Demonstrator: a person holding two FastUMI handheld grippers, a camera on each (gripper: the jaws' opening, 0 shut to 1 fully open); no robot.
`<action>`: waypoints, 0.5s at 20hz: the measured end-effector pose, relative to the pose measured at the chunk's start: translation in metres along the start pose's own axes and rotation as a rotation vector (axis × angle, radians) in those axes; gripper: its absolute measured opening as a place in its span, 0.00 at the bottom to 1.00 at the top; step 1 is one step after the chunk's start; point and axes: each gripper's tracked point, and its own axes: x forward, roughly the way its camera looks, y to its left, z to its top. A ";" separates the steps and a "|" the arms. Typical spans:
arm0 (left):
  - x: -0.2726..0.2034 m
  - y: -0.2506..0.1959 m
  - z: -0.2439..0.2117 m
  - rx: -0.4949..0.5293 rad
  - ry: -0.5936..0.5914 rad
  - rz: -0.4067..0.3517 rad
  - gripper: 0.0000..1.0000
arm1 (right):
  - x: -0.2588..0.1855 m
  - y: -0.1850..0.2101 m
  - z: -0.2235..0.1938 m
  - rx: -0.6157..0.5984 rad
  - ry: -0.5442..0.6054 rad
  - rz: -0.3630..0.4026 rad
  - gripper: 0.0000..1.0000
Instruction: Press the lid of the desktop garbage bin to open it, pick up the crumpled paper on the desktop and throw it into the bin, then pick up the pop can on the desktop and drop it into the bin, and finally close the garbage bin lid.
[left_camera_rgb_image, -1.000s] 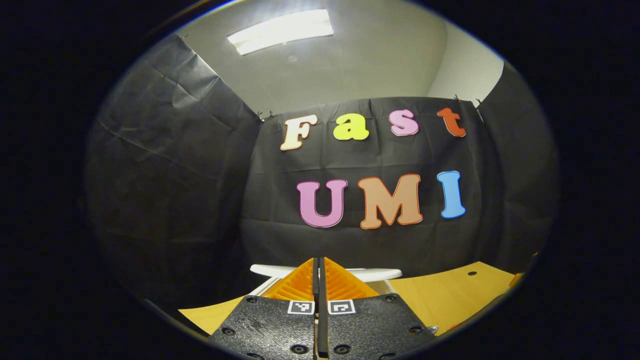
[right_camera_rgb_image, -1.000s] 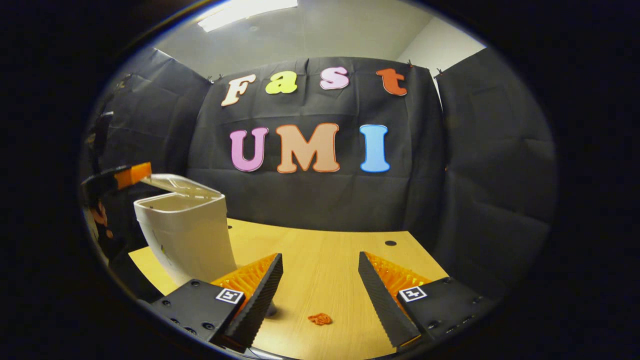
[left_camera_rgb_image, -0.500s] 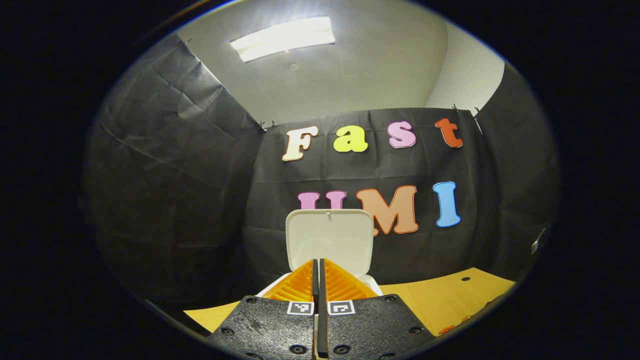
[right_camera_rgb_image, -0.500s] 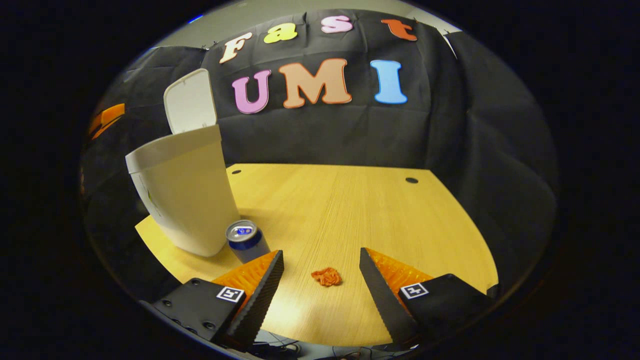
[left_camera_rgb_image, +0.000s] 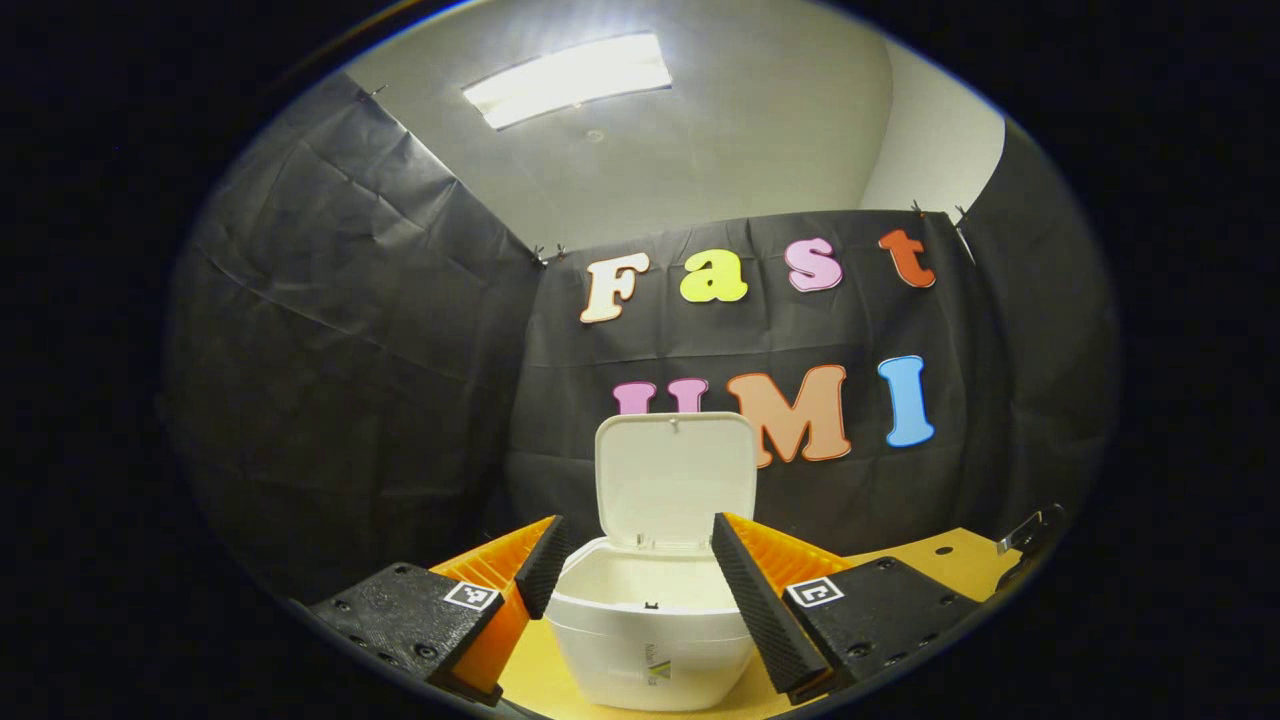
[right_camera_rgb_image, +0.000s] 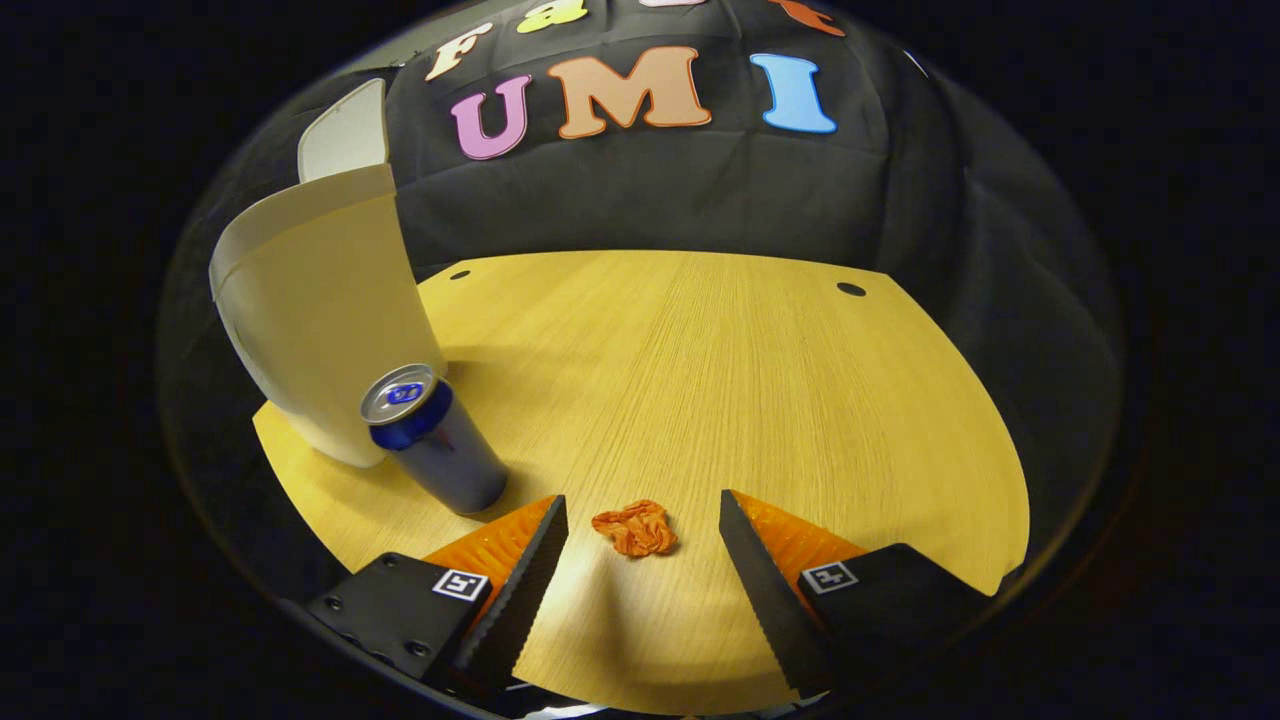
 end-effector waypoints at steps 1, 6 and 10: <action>0.000 0.004 0.000 0.008 0.002 0.015 0.90 | 0.005 0.000 0.000 0.001 0.017 0.008 0.98; -0.003 0.015 -0.006 0.023 0.008 0.054 0.90 | 0.017 -0.001 -0.009 -0.053 0.079 0.004 0.92; -0.006 0.028 -0.020 0.035 0.044 0.092 0.90 | 0.021 0.004 -0.020 -0.047 0.124 0.015 0.64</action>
